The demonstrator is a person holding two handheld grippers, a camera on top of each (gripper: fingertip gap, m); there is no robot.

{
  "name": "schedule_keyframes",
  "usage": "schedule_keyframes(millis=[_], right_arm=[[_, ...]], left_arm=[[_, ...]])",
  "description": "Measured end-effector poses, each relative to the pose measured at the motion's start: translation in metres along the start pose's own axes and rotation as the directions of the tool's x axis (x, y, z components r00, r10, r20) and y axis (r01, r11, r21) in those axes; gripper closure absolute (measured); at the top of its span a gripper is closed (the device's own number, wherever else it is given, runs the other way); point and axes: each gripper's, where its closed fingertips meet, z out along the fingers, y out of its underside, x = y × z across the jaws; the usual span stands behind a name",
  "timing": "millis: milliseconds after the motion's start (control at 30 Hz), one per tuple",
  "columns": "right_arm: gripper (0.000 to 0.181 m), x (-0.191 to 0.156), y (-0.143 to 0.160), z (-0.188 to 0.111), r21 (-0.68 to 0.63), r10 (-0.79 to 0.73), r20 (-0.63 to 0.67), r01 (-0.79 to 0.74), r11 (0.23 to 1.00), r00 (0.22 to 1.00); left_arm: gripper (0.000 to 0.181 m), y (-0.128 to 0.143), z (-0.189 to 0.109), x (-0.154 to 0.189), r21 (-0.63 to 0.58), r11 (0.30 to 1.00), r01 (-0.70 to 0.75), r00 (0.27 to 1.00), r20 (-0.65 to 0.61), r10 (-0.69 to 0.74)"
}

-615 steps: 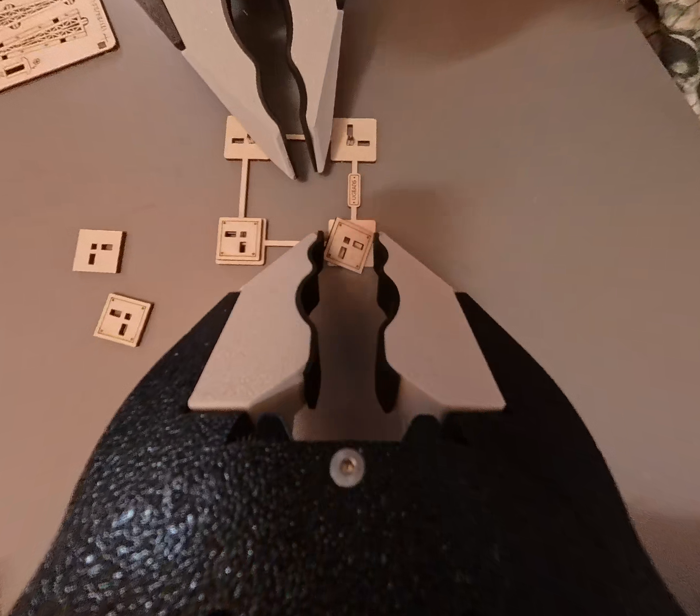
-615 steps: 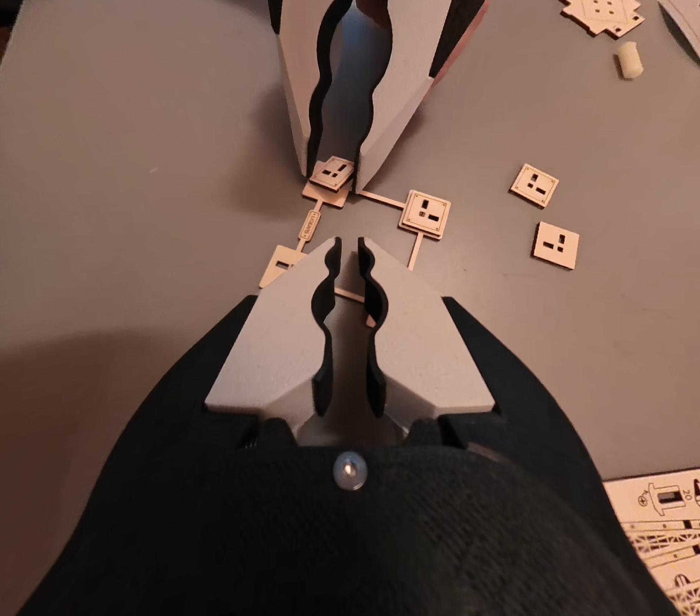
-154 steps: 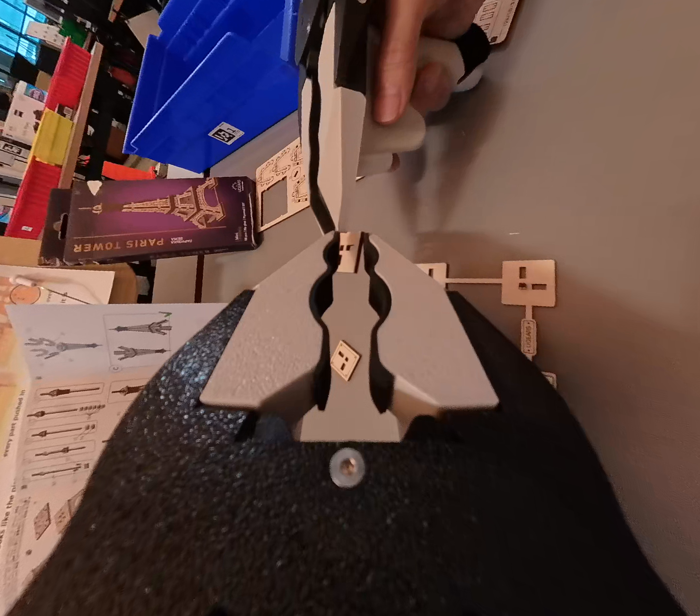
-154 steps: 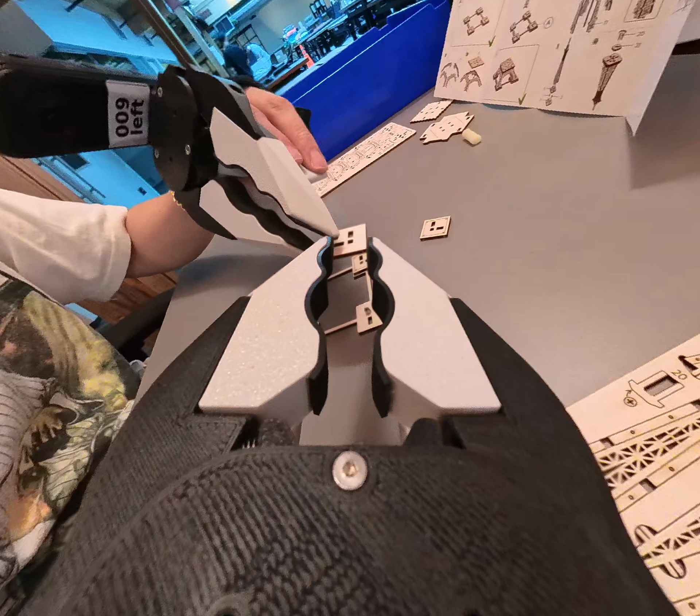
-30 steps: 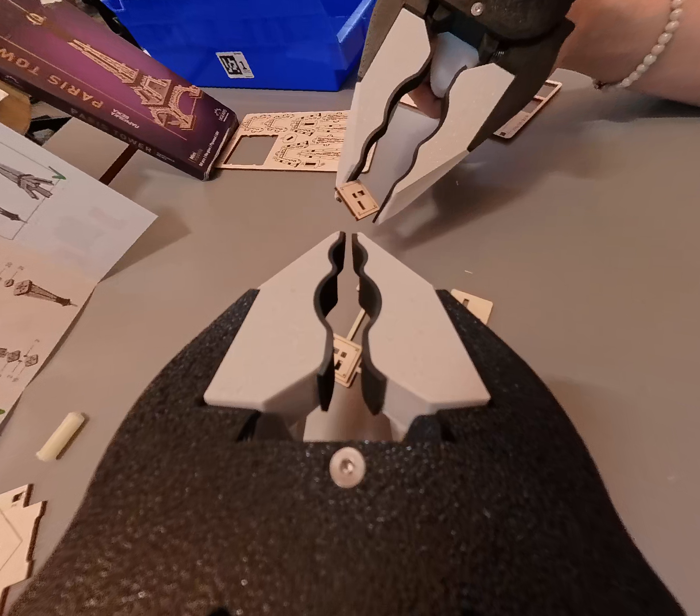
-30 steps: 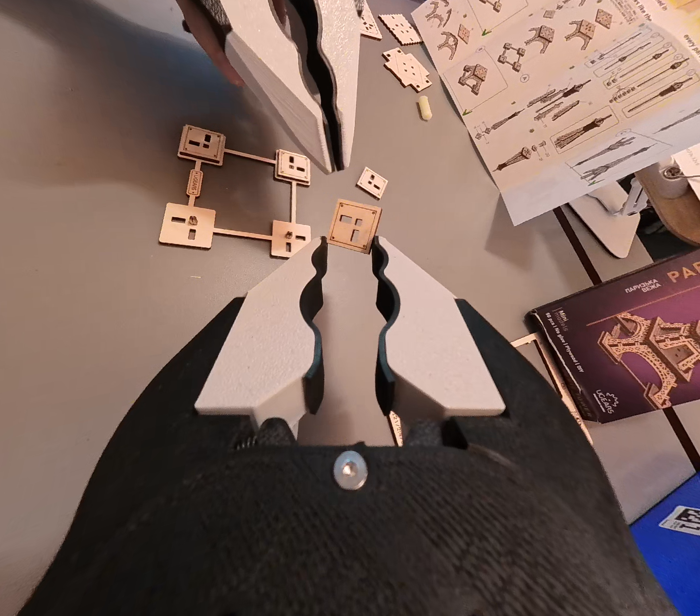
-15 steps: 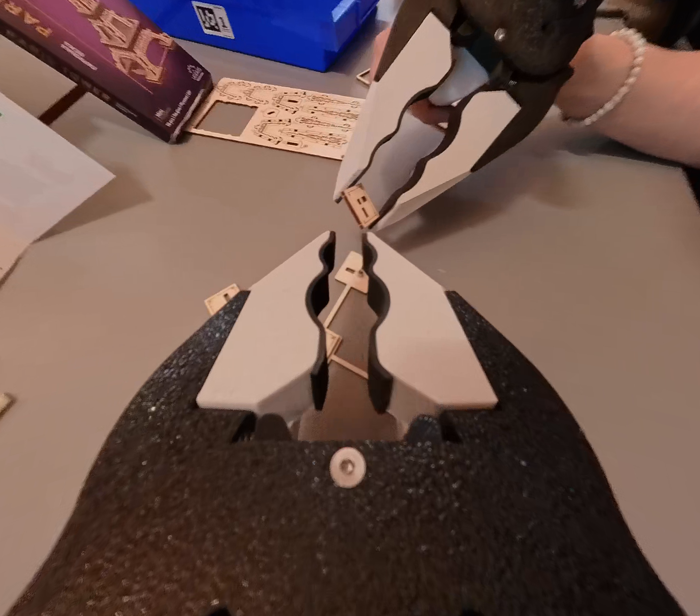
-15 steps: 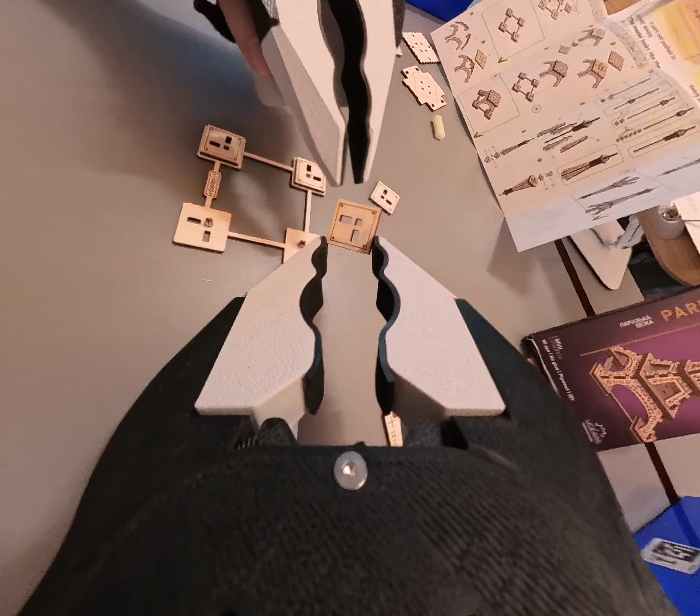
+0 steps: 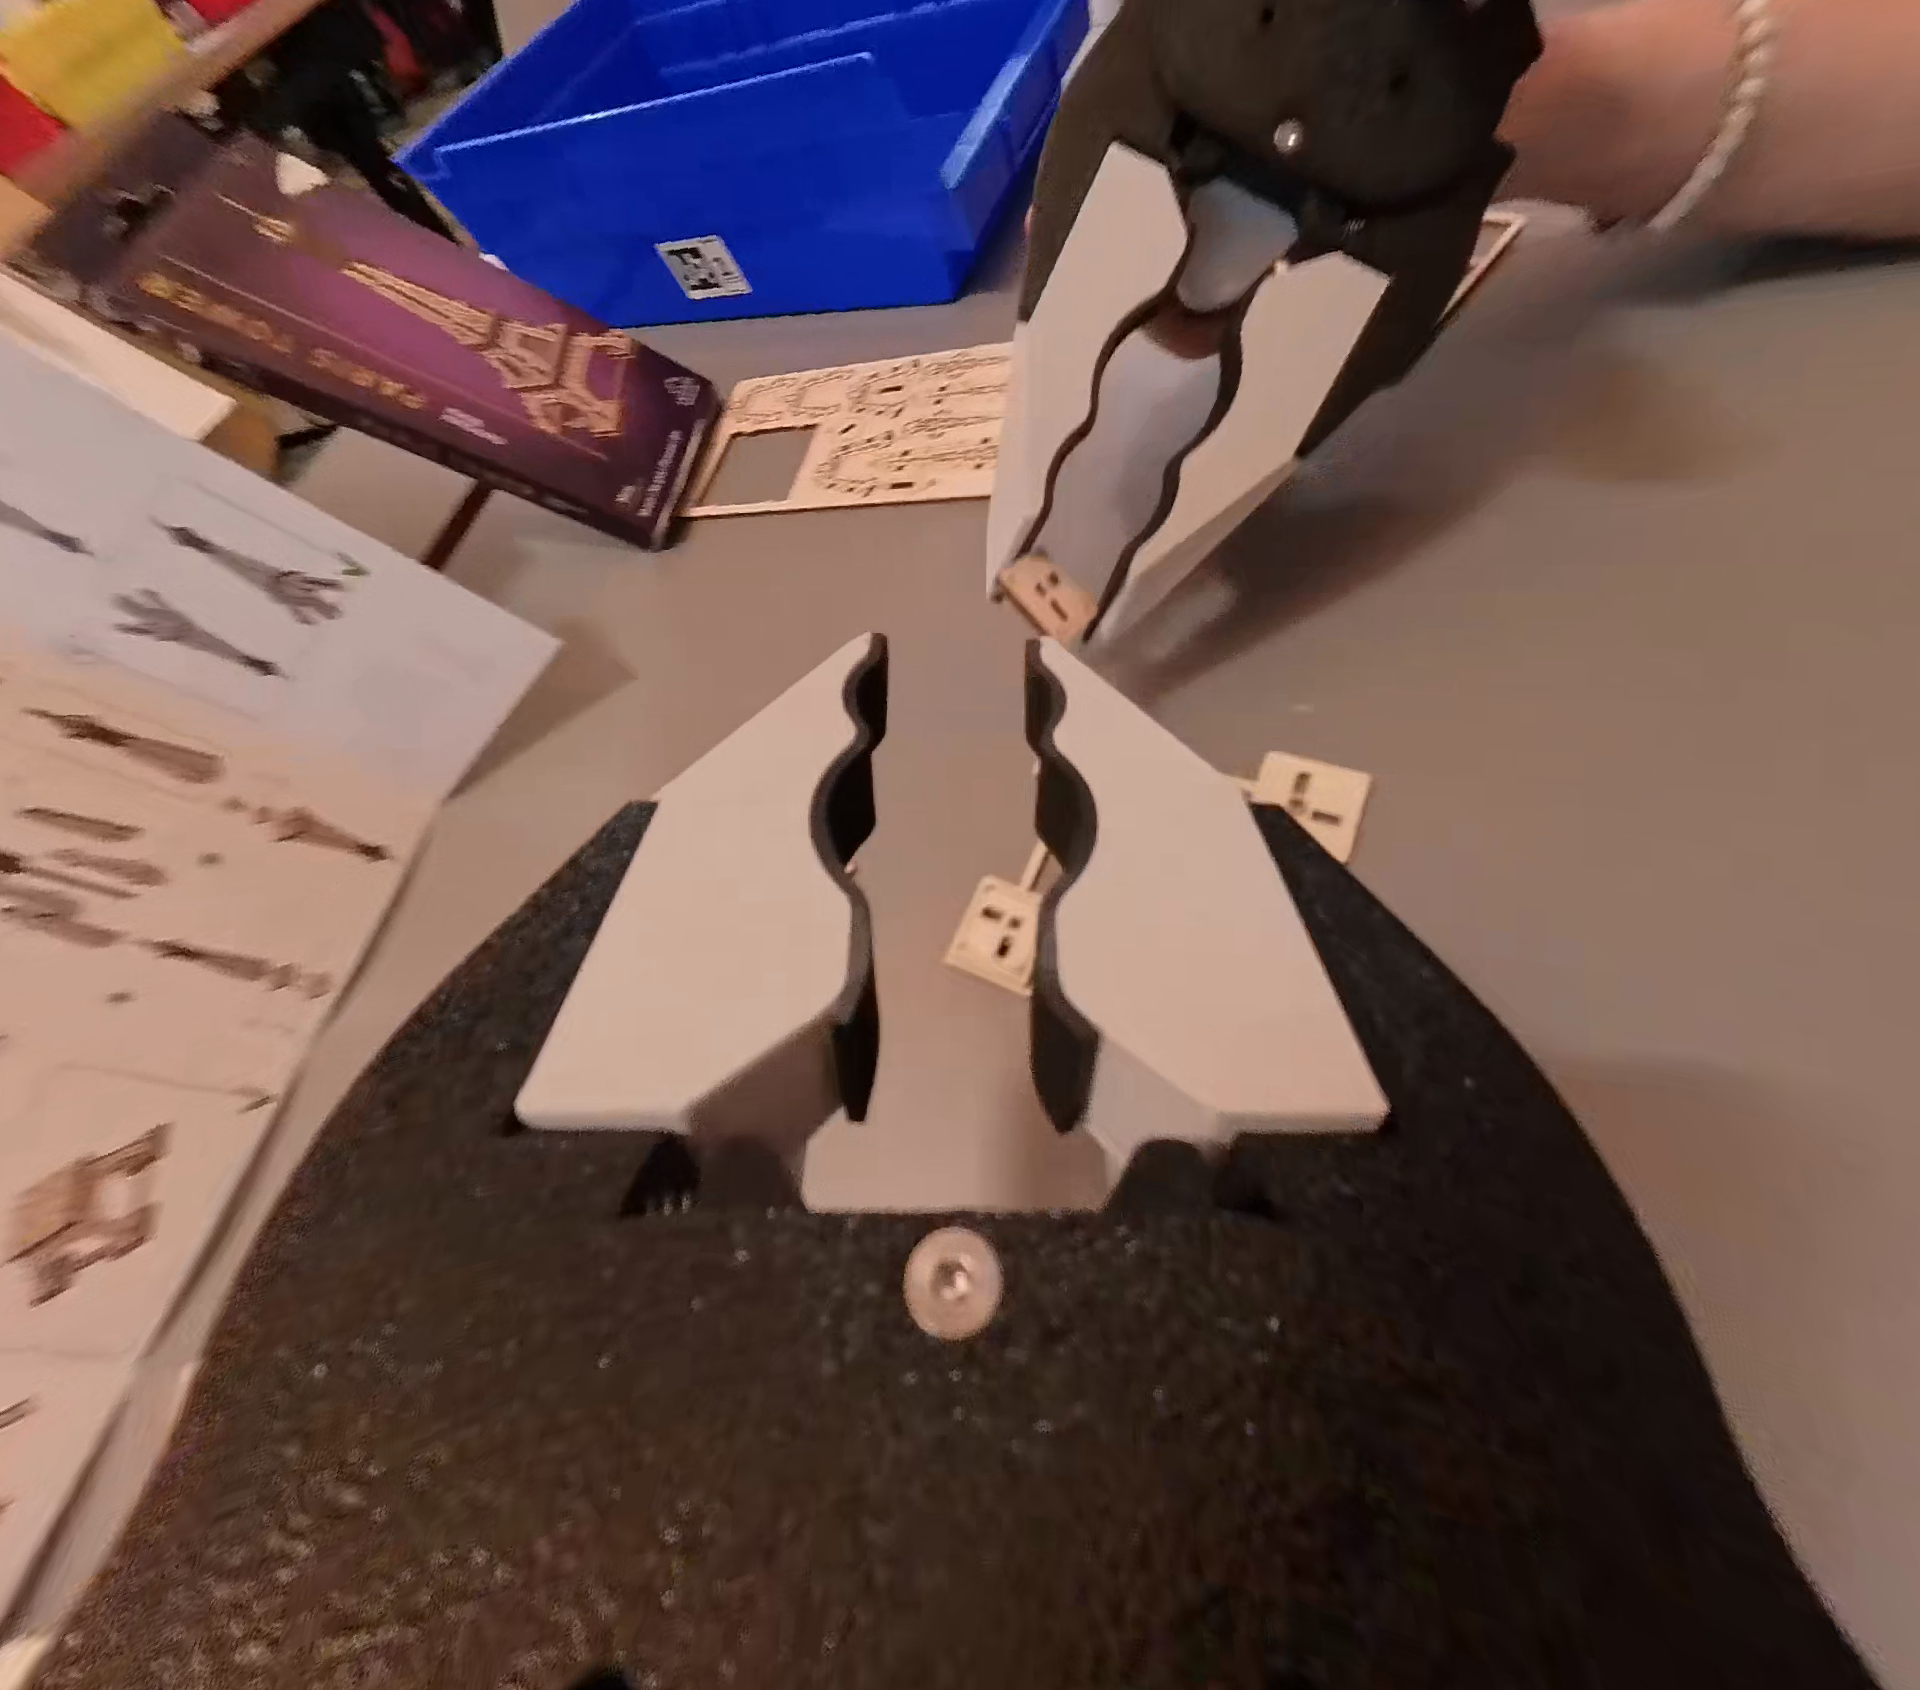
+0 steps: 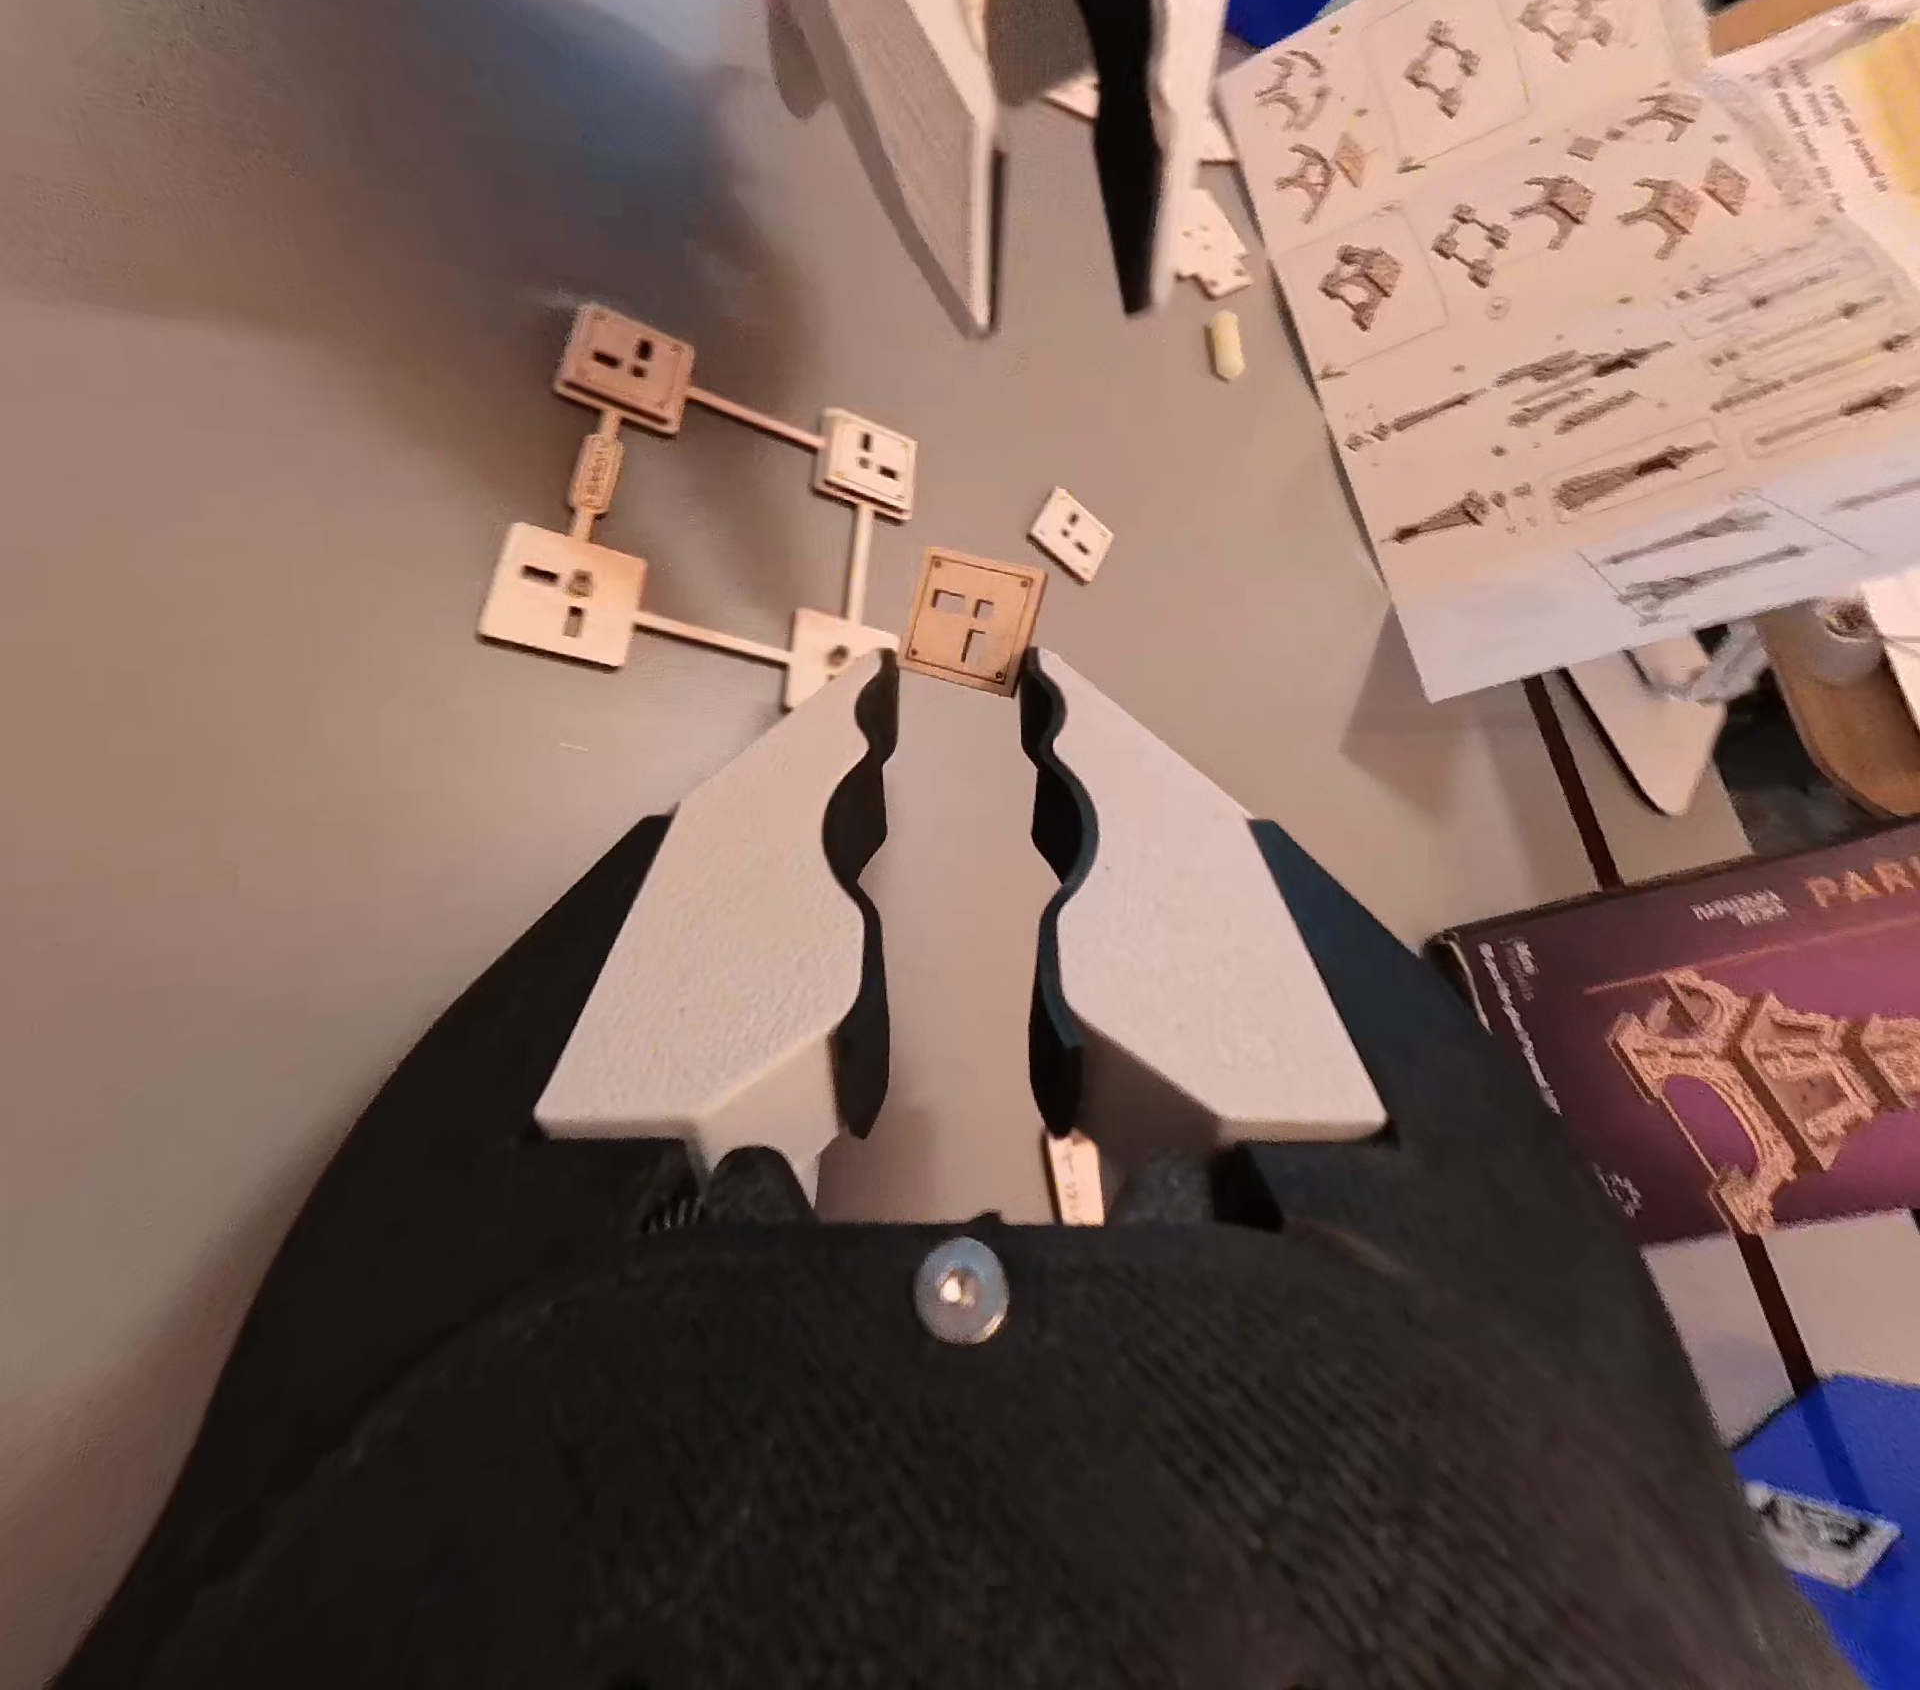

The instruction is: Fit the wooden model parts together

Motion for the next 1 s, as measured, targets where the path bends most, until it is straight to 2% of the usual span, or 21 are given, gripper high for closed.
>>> schedule_keyframes(millis=[67, 133, 200, 400, 567, 667, 833, 1000], right_arm=[[0.159, 0.016, 0.004, -0.005, -0.001, 0.030, -0.080, -0.030, 1.000, 0.996], [0.159, 0.029, 0.005, -0.011, 0.016, 0.065, -0.147, -0.063, 0.998, 0.987], [0.159, 0.034, 0.003, -0.014, 0.060, 0.119, -0.161, -0.110, 0.992, 0.980], [0.159, 0.017, -0.006, -0.009, 0.120, 0.114, -0.070, -0.105, 0.987, 0.991], [0.159, -0.004, -0.012, -0.006, 0.134, 0.081, 0.046, -0.087, 0.987, 0.996], [0.159, -0.014, -0.013, -0.006, 0.113, 0.034, 0.088, -0.044, 0.993, 0.996], [0.159, -0.023, -0.017, -0.009, 0.118, 0.017, 0.140, -0.034, 0.992, 0.990], [0.159, -0.031, -0.018, -0.012, 0.121, 0.021, 0.194, -0.046, 0.992, 0.981]], left_arm=[[0.161, 0.001, -0.007, -0.011, -0.003, 1.000, -0.022, 0.998, 0.057, 0.022], [0.167, 0.001, -0.010, -0.023, 0.006, 1.000, 0.023, 0.993, 0.112, -0.023], [0.167, 0.005, -0.008, -0.026, 0.007, 0.998, 0.062, 0.991, 0.116, -0.063], [0.165, 0.001, 0.003, -0.012, 0.024, 0.998, 0.052, 0.997, 0.058, -0.054], [0.148, 0.009, 0.010, 0.020, -0.038, 0.996, -0.075, 0.994, -0.086, 0.072], [0.147, 0.010, 0.012, 0.028, -0.064, 0.984, -0.165, 0.982, -0.099, 0.158], [0.145, 0.014, 0.018, 0.040, -0.096, 0.968, -0.231, 0.966, -0.138, 0.217], [0.147, 0.008, 0.019, 0.050, -0.053, 0.966, -0.253, 0.955, -0.174, 0.240]])
